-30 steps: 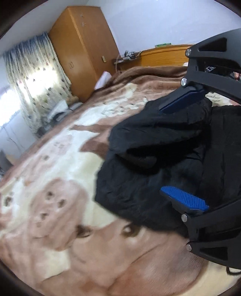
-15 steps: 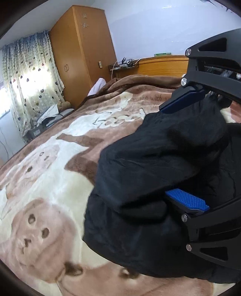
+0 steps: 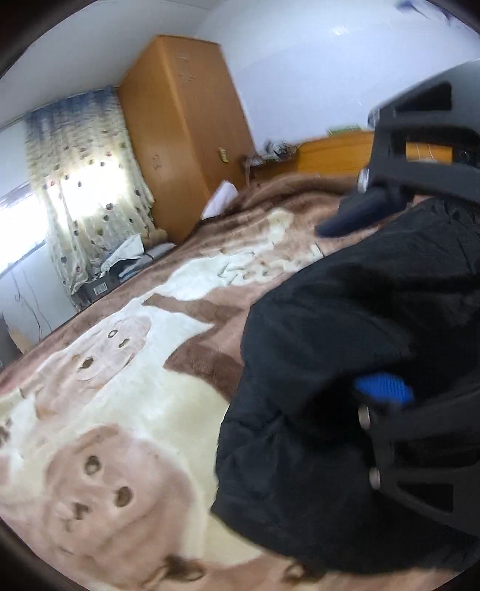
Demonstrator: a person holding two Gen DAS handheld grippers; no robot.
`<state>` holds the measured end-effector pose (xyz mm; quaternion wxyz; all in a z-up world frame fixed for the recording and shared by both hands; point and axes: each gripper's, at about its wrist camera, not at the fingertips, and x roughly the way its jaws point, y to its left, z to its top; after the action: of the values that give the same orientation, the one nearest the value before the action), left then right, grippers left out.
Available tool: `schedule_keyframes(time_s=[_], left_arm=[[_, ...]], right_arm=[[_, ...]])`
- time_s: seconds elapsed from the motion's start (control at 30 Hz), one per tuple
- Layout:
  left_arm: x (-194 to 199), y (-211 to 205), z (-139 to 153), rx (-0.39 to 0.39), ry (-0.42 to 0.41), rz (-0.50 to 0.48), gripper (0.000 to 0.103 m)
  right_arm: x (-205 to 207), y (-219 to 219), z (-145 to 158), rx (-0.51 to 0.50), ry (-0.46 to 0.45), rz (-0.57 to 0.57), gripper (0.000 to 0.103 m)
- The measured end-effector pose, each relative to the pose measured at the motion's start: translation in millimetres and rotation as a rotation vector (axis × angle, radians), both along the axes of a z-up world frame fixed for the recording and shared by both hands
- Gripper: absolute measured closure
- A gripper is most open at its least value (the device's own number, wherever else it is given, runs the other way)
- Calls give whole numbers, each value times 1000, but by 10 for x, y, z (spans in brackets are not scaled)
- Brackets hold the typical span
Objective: Fold large clothes
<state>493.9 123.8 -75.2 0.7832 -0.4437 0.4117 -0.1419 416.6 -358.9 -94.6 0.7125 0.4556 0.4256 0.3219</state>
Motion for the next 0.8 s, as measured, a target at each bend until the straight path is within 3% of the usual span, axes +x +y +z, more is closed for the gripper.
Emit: schedule_keyframes(time_s=[0.03, 0.07, 0.17, 0.37, 0.47, 0.63, 0.7, 0.73, 0.8], left_arm=[[-4, 11, -28, 27, 20, -2, 77], [-15, 31, -98, 33, 43, -16, 89], [-174, 88, -264, 39, 100, -33, 95], [-604, 35, -313, 179, 105, -74, 95], [-672, -61, -425, 280, 140, -102, 94], [-649, -59, -395, 273, 172, -65, 89], [-706, -92, -235, 350, 127, -92, 83], [-724, -101, -193, 386, 123, -100, 76], [-774, -70, -113, 421, 107, -108, 73]], right_arm=[[-59, -41, -19, -14, 4, 7, 99], [-73, -15, -53, -25, 8, 14, 99], [-177, -57, -127, -63, 12, 26, 99], [-312, -70, -373, -206, 70, 73, 99], [-316, -120, -467, -230, 98, 61, 99], [-259, -135, -349, -238, 81, 38, 96], [-256, -272, -231, -232, 45, -15, 88], [-297, -365, -199, -228, 32, -40, 81], [-216, -572, -132, -227, 36, -124, 64]])
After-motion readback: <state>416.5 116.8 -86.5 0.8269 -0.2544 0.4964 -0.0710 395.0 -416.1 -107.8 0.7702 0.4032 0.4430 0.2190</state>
